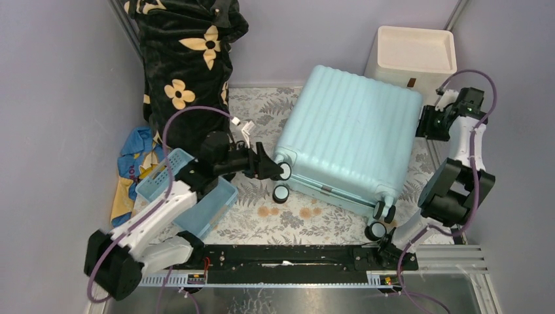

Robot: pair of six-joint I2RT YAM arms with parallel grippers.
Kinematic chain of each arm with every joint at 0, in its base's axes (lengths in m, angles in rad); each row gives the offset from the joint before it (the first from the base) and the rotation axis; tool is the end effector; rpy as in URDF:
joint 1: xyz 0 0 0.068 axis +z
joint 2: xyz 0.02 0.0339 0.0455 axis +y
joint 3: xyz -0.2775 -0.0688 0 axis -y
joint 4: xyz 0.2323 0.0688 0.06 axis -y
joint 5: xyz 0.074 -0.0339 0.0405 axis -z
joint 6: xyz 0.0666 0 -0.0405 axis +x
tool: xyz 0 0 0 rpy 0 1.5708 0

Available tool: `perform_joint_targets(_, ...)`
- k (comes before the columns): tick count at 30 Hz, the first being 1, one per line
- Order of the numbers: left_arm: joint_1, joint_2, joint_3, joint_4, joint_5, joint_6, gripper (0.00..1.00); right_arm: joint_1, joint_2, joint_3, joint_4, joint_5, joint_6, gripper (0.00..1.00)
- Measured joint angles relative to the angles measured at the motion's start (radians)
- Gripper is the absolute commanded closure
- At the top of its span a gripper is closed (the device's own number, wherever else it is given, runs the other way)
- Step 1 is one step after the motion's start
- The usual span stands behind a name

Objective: Open, take out, and arrange the luggage
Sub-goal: Adjust the luggage at the center of the board.

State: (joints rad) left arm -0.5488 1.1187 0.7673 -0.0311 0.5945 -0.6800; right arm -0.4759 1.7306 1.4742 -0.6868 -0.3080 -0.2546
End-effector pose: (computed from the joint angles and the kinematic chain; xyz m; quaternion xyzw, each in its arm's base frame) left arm 0.2001 -0.1661 0.2913 0.1117 0.8013 -0.5069 0.2975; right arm 0.3513 -0.1583 0.2753 0.0567 0.9394 0.0273 0.3370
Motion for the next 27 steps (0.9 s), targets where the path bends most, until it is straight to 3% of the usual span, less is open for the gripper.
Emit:
perform_joint_targets(9, 0.022, -0.290, 0.064, -0.213, -0.156, 0.390, 0.19, -0.021, -0.372, -0.079, 0.031, -0.074, -0.148, 0.01)
perform_joint_targets(16, 0.029, -0.356, -0.121, -0.194, -0.174, 0.460, 0.19, -0.018, -0.492, -0.106, -0.065, -0.420, -0.254, 0.00)
perform_joint_targets(21, 0.033, -0.447, -0.381, -0.003, -0.172, 0.436, 0.19, 0.052, -0.591, -0.165, -0.098, -0.637, -0.351, 0.00)
perform_joint_targets(27, 0.033, -0.413, -0.473, 0.250, -0.200, 0.409, 0.27, 0.432, -0.544, -0.137, -0.147, -0.710, -0.542, 0.00)
